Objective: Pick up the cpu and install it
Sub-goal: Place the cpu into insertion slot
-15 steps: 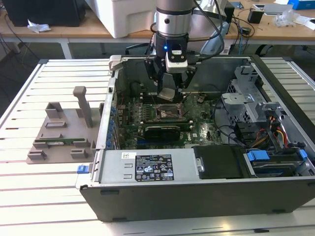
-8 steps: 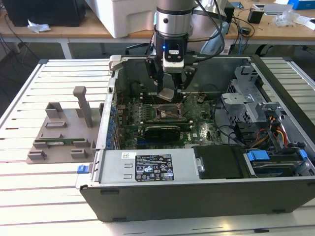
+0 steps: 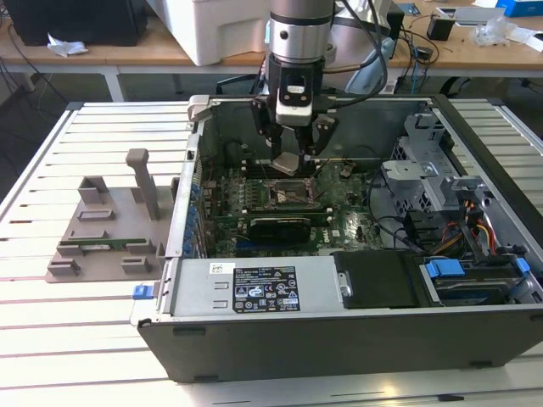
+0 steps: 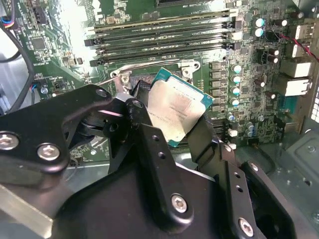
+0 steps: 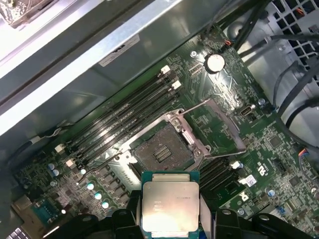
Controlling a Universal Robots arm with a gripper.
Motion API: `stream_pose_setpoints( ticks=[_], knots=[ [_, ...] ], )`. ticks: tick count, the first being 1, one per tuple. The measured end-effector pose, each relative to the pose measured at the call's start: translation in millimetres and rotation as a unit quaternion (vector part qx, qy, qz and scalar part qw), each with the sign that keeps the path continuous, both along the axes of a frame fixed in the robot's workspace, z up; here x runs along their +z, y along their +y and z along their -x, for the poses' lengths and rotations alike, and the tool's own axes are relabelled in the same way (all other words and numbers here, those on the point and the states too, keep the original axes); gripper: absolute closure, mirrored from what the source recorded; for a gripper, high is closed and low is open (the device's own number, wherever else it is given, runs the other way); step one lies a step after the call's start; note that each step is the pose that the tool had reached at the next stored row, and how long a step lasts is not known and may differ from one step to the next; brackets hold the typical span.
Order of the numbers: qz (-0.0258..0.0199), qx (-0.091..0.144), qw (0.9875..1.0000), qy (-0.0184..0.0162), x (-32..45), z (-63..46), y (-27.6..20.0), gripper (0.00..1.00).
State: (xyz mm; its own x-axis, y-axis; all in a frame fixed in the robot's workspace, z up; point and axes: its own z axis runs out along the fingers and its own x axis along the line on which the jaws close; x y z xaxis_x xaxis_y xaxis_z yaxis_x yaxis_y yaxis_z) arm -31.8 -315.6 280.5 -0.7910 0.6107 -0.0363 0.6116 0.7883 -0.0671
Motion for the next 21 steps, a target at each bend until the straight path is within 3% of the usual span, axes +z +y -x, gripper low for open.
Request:
stream_pose_setpoints(
  ticks=[5,12,21],
  knots=[
    [0.0026,-0.023,0.9997,0.0,0.0,0.0,0.0,0.45],
    [0.0056,-0.061,0.9981,0.0,-0.1,0.0,0.0,0.45],
    [0.0094,-0.105,0.9945,0.0001,-0.1,0.0,0.0,0.45]
  ],
)
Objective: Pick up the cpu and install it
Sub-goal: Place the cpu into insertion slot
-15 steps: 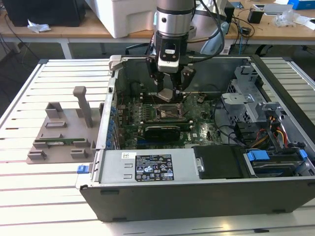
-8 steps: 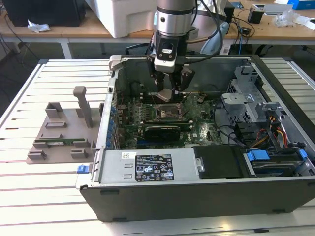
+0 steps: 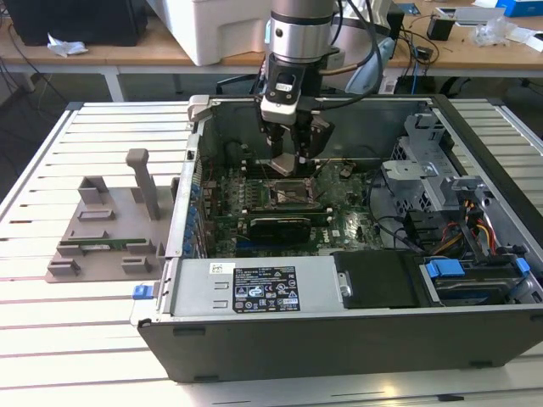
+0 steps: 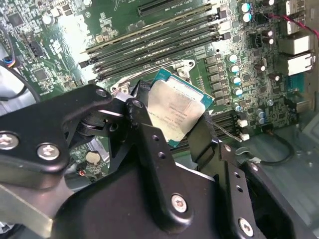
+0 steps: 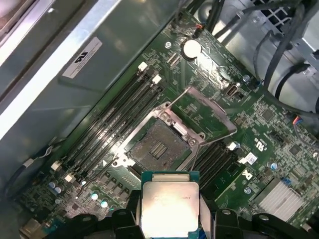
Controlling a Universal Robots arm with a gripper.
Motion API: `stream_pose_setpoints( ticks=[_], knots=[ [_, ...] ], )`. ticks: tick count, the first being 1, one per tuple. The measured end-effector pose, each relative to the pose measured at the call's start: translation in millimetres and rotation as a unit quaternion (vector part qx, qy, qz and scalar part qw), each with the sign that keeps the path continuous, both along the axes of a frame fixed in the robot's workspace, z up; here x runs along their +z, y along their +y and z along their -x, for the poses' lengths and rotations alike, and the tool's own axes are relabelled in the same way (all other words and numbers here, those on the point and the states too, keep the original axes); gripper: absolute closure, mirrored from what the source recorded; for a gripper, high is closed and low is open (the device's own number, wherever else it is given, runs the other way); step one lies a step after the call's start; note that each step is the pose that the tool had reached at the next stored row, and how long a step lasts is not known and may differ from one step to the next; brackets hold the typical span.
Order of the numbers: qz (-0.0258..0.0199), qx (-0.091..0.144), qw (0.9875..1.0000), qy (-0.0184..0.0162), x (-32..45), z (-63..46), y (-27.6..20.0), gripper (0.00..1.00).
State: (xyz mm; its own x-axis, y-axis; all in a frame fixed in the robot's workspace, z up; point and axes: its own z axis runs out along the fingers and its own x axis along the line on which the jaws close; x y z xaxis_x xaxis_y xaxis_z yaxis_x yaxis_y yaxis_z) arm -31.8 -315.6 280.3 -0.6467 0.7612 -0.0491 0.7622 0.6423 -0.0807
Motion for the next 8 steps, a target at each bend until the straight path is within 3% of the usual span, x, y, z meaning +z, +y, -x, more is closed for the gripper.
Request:
stream_pose_setpoints(
  ticks=[8],
  knots=[
    [0.0027,-0.035,0.9994,0.0,-0.1,0.0,0.0,0.45]
  ],
)
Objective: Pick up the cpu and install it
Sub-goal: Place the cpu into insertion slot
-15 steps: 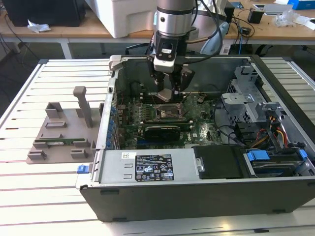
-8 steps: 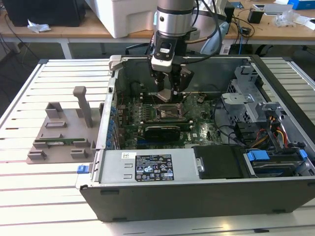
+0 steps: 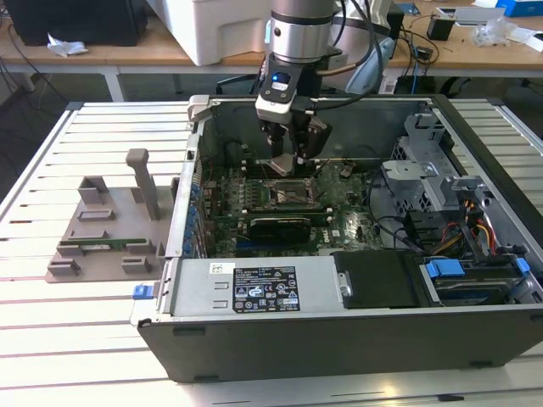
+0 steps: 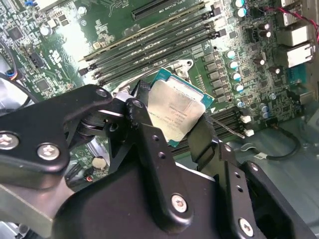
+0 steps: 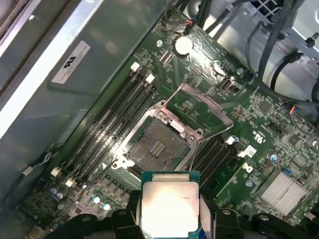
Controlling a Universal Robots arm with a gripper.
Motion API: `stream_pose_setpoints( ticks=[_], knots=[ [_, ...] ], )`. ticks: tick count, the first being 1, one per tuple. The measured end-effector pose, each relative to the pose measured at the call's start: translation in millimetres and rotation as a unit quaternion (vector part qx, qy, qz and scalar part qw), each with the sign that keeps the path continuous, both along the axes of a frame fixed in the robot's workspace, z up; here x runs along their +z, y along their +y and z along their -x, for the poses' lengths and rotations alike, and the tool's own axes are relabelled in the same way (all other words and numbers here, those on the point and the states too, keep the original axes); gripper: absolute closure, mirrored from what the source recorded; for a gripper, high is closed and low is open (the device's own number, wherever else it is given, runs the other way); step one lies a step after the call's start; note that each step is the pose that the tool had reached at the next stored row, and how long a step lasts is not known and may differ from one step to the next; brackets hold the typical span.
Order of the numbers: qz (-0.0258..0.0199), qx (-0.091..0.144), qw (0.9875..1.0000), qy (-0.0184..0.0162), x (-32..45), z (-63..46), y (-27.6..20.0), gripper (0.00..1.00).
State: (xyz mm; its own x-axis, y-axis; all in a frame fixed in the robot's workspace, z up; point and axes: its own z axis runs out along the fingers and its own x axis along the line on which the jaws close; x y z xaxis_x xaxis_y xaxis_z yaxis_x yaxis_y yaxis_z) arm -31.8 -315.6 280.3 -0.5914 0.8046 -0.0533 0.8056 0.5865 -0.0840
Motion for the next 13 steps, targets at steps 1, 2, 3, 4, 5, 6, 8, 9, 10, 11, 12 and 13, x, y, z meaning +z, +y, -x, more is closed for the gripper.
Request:
stream_pose_setpoints(
  ticks=[1,2,3,4,5,6,8,9,10,11,12,13],
  knots=[
    [0.0004,-0.006,1.0,0.0,0.0,0.0,0.0,0.45],
    [0.0009,-0.013,0.9999,0.0,0.0,0.0,0.0,0.45],
    [0.0011,-0.016,0.9999,0.0,-0.1,0.0,0.0,0.45],
    [0.0013,-0.019,0.9998,0.0,-0.1,0.0,0.0,0.45],
    [0.0018,-0.025,0.9997,0.0,-0.1,0.0,0.0,0.45],
    [0.0022,-0.03,0.9996,0.0,-0.1,0.0,0.0,0.45],
    [0.003,-0.038,0.9993,0.0,-0.1,0.0,0.0,0.45],
    [0.0038,-0.045,0.999,0.0,-0.1,0.0,0.0,0.45],
    [0.0043,-0.049,0.9988,-0.0001,-0.1,0.0,0.0,0.45],
    [0.0047,-0.053,0.9986,0.0,-0.1,0.0,0.0,0.45],
    [0.005,-0.056,0.9984,-0.0001,-0.1,0.0,0.0,0.45],
    [0.0055,-0.06,0.9982,-0.0001,-0.1,0.0,0.0,0.45]
  ],
)
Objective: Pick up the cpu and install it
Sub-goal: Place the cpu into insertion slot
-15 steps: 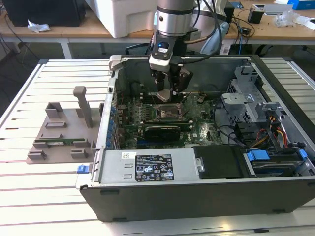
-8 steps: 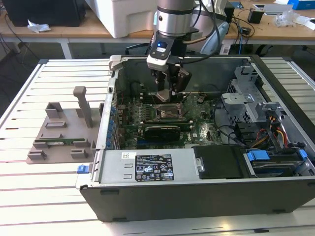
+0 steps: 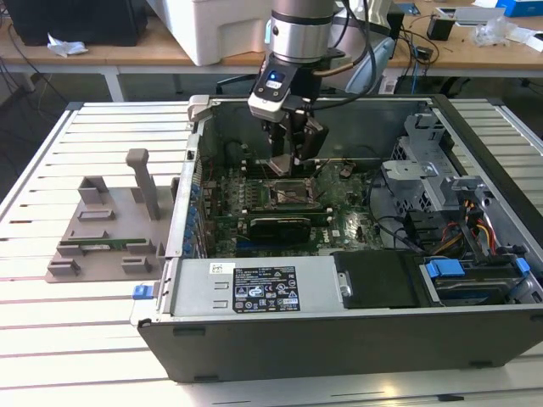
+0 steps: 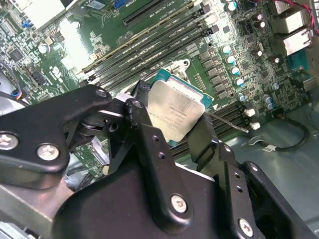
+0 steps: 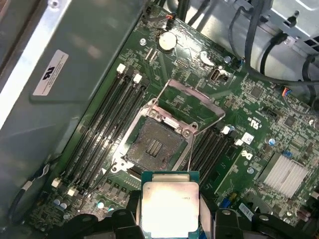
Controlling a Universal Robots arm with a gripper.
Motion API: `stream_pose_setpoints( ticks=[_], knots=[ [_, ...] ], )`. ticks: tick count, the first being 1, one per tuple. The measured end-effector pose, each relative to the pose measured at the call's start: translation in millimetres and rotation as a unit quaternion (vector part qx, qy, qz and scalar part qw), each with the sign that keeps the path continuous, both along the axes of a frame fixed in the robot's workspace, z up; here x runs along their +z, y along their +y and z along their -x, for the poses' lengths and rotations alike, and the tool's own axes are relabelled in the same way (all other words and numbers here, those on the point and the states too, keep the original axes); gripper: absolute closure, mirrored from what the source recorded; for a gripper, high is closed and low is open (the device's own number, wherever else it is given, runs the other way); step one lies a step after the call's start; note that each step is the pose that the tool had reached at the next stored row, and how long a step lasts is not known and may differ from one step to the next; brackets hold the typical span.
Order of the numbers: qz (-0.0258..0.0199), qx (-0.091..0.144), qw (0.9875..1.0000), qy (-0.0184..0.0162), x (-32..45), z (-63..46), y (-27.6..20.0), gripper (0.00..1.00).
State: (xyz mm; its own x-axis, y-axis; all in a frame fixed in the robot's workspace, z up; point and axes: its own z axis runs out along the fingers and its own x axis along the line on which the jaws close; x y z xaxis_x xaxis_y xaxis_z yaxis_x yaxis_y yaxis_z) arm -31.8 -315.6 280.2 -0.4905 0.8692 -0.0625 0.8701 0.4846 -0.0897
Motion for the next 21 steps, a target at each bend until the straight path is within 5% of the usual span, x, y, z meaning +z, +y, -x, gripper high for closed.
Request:
stream_pose_setpoints(
  ticks=[10,21],
  knots=[
    [0.004,-0.042,0.9991,0.0,0.0,0.0,0.0,0.45],
    [0.008,-0.089,0.996,0.0,0.0,0.0,0.0,0.45]
  ],
)
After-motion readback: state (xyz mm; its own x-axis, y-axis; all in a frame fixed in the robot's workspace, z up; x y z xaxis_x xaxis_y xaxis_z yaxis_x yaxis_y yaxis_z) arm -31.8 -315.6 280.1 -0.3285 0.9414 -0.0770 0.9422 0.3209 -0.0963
